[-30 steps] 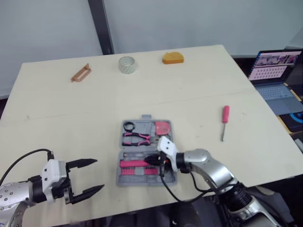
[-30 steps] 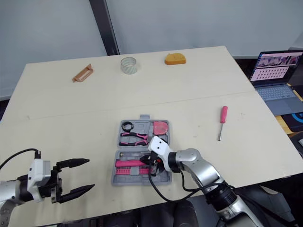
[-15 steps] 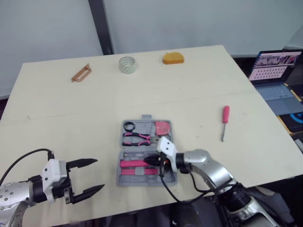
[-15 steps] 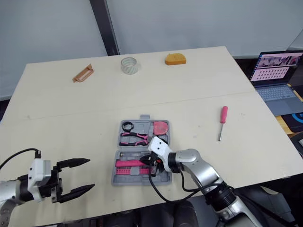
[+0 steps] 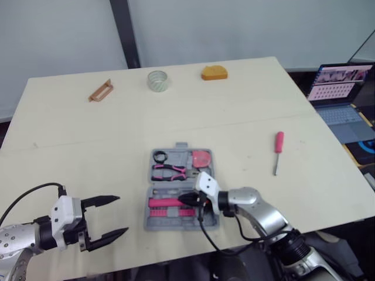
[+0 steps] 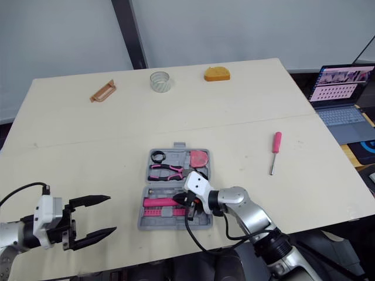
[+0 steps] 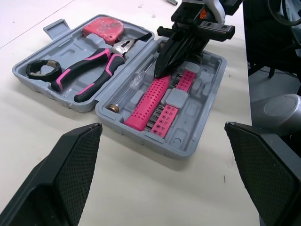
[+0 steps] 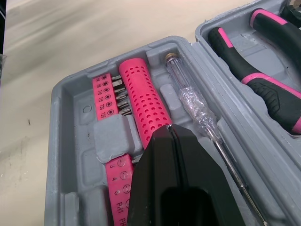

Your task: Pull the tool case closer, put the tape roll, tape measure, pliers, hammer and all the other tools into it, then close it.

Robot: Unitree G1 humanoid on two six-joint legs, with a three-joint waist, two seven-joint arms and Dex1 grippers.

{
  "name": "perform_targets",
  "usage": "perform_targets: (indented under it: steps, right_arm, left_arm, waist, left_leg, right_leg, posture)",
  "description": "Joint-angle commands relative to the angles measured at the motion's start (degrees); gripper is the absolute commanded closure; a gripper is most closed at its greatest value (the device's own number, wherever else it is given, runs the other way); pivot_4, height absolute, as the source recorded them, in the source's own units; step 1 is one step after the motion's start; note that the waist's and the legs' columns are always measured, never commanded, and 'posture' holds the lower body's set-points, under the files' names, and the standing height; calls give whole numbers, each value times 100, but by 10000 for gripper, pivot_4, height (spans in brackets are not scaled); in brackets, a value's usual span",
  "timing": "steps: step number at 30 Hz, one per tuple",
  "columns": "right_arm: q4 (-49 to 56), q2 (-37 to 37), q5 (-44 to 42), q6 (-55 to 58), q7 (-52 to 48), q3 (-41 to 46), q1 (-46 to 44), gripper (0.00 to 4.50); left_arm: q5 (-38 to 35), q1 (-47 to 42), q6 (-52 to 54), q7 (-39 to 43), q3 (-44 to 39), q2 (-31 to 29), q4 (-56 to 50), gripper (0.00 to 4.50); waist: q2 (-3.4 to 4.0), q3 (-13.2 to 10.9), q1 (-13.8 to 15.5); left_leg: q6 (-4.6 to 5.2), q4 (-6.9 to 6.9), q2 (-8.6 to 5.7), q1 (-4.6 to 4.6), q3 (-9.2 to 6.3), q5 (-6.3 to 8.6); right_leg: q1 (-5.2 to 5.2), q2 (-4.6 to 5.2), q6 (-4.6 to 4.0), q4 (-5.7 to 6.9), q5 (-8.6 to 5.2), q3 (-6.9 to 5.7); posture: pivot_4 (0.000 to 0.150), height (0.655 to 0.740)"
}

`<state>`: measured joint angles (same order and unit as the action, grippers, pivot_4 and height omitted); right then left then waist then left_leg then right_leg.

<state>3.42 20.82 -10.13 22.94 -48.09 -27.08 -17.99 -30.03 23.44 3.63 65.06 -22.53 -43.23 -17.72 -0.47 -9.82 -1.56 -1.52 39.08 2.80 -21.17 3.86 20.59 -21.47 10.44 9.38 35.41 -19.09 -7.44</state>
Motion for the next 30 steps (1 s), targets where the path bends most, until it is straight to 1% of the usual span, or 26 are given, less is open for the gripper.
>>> perform_targets:
  steps: [1,8,18,28,30]
  right_arm:
    - [-344,22,187,44,-108,-209,201,44879]
    - [-508,-19,257,-37,-92,-268,284,44879]
    - [-811,-94,380,-156,-70,-304,411,44879]
    - [-900,-149,415,-230,-25,-290,523,44879]
    - [-800,-192,301,-132,4,-179,525,44879]
  left_arm:
    - [-52,39,-32,35,-176,-55,-98,0]
    - [-53,55,-28,67,-216,-77,-92,0]
    - [-54,-3,9,114,-236,-122,-76,0]
    - [-49,-65,17,142,-247,-153,-32,0]
    - [-42,-70,9,154,-241,-154,-25,0]
  waist:
    - [-3,2,-1]
    - [-28,19,-2]
    - [-41,72,-2]
    - [-25,101,-4]
    - [-24,102,-3]
  left_leg:
    - [0,0,0,1,0,0]
    - [0,0,2,6,0,0]
    - [-1,-5,4,13,0,0]
    - [-5,-9,4,15,0,3]
    - [-6,-10,4,17,0,3]
  right_leg:
    - [0,0,0,0,0,0]
    - [3,0,-1,2,0,0]
    - [7,-1,-3,3,-2,-1]
    - [8,-1,-6,3,-3,-2]
    - [8,-1,-6,3,-3,-2]
  posture:
    - [1500,7400]
    - [1500,7400]
    - [1500,7400]
    - [1500,7400]
    - [1500,7400]
